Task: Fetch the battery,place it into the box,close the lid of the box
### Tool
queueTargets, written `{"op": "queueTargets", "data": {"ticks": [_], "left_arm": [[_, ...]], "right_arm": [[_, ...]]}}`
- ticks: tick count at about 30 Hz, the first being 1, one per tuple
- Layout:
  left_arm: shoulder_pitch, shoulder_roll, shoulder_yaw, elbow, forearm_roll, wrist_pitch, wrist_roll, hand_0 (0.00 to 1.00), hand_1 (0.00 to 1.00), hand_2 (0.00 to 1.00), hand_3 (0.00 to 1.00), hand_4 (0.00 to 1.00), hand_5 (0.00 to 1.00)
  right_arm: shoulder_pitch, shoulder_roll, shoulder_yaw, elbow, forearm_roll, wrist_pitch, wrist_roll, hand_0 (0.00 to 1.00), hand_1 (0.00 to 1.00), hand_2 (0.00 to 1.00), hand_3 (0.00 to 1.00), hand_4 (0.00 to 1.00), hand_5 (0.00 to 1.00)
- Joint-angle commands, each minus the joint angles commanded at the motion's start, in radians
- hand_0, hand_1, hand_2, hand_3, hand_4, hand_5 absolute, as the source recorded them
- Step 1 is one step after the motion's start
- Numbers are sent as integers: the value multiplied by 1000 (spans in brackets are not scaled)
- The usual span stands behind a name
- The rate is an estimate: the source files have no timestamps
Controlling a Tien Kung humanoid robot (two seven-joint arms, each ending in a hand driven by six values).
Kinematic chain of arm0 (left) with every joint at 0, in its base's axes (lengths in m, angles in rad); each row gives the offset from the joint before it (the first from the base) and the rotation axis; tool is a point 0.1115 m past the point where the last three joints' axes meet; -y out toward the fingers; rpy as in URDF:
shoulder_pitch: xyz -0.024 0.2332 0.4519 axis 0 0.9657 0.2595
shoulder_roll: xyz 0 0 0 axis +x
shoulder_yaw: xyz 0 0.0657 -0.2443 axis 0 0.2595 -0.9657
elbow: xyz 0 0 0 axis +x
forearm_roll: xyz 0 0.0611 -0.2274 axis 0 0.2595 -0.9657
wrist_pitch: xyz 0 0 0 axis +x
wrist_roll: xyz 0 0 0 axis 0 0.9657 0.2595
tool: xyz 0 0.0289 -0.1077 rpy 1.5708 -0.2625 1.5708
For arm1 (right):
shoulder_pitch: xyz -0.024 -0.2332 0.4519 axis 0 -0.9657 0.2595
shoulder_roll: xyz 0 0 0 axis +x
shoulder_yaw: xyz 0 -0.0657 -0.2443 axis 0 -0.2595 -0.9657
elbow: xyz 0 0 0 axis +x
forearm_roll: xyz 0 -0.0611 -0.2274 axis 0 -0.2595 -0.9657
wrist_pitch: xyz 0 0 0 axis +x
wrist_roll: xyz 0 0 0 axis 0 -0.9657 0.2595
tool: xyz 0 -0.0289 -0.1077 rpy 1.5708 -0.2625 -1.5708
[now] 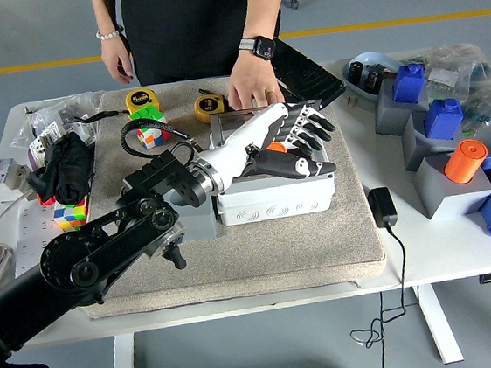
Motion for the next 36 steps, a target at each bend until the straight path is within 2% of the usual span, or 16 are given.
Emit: {"op": "queueTargets", "data": {"ticks": [3, 4, 9, 10, 15, 16, 20, 24, 27, 28, 33, 34, 36], "left_arm": [[-6, 3, -41, -12, -14, 39, -42, 481, 534, 577, 574, 928, 95], [-9, 3, -62, -10, -14, 51, -51, 711, 691, 639, 629, 934, 98], [-31, 3, -122, 34, 20, 49, -35, 711, 691, 639, 629, 934, 98], [-34, 4, -128, 41, 25, 47, -32, 820, 790, 752, 687, 951, 142], [-60, 4, -156, 106, 69, 21, 10, 820, 790, 752, 687, 951, 142], [-63, 3, -156, 115, 75, 18, 14, 852, 813, 769, 720, 977, 227], [-77, -3, -139, 169, 109, -6, 40, 852, 813, 769, 720, 977, 227], [-78, -4, -114, 196, 136, -25, 63, 847, 813, 768, 730, 984, 247], [-74, -2, -93, 198, 158, -39, 80, 847, 813, 768, 730, 984, 247], [-72, 0, -88, 195, 160, -42, 84, 806, 775, 736, 684, 983, 265], [-56, 14, -64, 160, 176, -62, 118, 806, 775, 736, 684, 983, 265], [-52, 17, -62, 149, 181, -67, 126, 725, 684, 658, 652, 973, 231], [-42, 23, -61, 130, 187, -72, 137, 725, 684, 658, 652, 973, 231]], "right_arm": [[-2, 0, -3, -1, 3, 2, -1, 657, 636, 639, 535, 881, 433], [-2, 1, -5, -1, 6, 2, -1, 657, 636, 640, 534, 881, 432], [-2, 1, -3, -1, 5, -1, 1, 657, 636, 640, 534, 881, 432], [-2, 1, -2, 0, 4, -1, 2, 656, 636, 639, 535, 881, 432], [0, 1, -1, 0, 4, -2, 3, 656, 636, 639, 535, 881, 432], [0, 1, -1, 0, 5, -2, 3, 656, 636, 638, 535, 881, 432], [-1, 1, 0, -1, 6, -1, 2, 656, 636, 638, 535, 881, 432], [-1, 1, 2, 0, 4, -3, 3, 656, 636, 639, 534, 880, 433], [-1, 2, 3, 0, 3, -3, 3, 656, 636, 639, 534, 880, 433], [-1, 2, 4, 0, 2, -3, 3, 657, 636, 639, 535, 880, 432], [-3, 2, 3, 0, 1, -2, 3, 657, 636, 639, 535, 880, 432], [-3, 3, 4, 0, 1, -3, 3, 656, 636, 640, 534, 881, 433], [-3, 3, 6, 1, 0, -3, 4, 656, 636, 640, 534, 881, 433]]}}
